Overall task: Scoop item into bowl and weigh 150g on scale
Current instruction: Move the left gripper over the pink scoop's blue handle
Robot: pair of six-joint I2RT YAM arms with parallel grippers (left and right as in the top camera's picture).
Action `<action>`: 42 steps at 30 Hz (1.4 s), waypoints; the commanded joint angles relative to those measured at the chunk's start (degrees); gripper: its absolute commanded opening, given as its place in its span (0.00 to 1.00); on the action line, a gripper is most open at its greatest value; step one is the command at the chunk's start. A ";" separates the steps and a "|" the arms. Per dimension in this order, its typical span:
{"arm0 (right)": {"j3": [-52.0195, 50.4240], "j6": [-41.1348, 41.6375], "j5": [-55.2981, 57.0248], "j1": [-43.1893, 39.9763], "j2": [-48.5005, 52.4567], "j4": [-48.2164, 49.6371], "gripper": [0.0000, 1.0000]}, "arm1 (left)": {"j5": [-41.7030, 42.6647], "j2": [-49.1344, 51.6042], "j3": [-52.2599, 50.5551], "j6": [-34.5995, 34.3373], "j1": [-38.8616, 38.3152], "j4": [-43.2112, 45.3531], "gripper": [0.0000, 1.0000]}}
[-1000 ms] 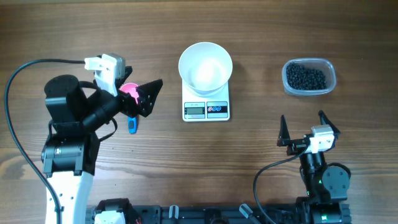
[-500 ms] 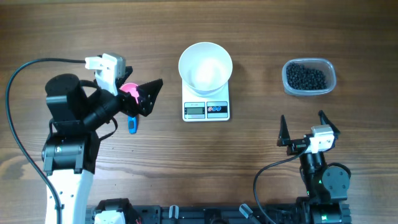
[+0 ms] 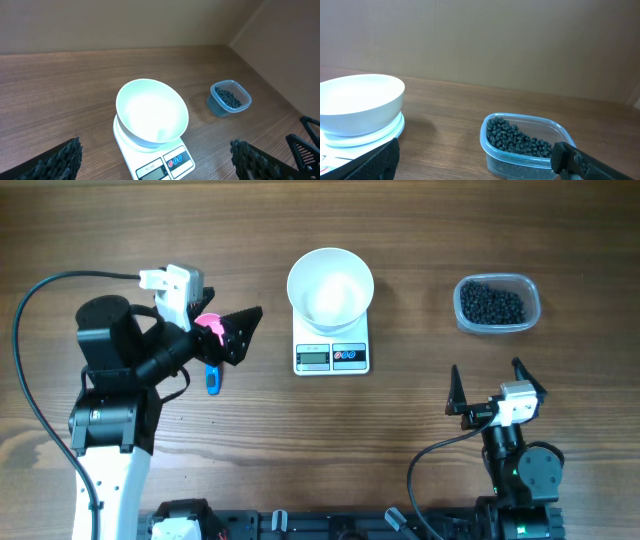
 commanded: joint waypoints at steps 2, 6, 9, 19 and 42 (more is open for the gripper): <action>-0.09 -0.50 0.33 0.20 -0.57 0.11 1.00 | -4.20 0.26 0.90 -4.87 0.15 0.68 1.00; -0.09 -0.52 0.33 0.20 -0.57 0.11 1.00 | -12.37 0.44 3.34 -8.13 0.15 -3.34 1.00; -0.09 -0.52 0.33 0.20 -0.57 0.11 1.00 | -21.55 2.56 11.39 -12.04 0.15 -14.14 1.00; -0.09 -0.50 0.31 0.20 -0.57 0.11 1.00 | -35.95 17.70 23.37 -22.93 0.81 -41.16 1.00; -0.09 -0.50 0.33 0.20 -0.57 0.11 1.00 | -23.71 21.90 -0.46 -22.25 13.03 -19.69 1.00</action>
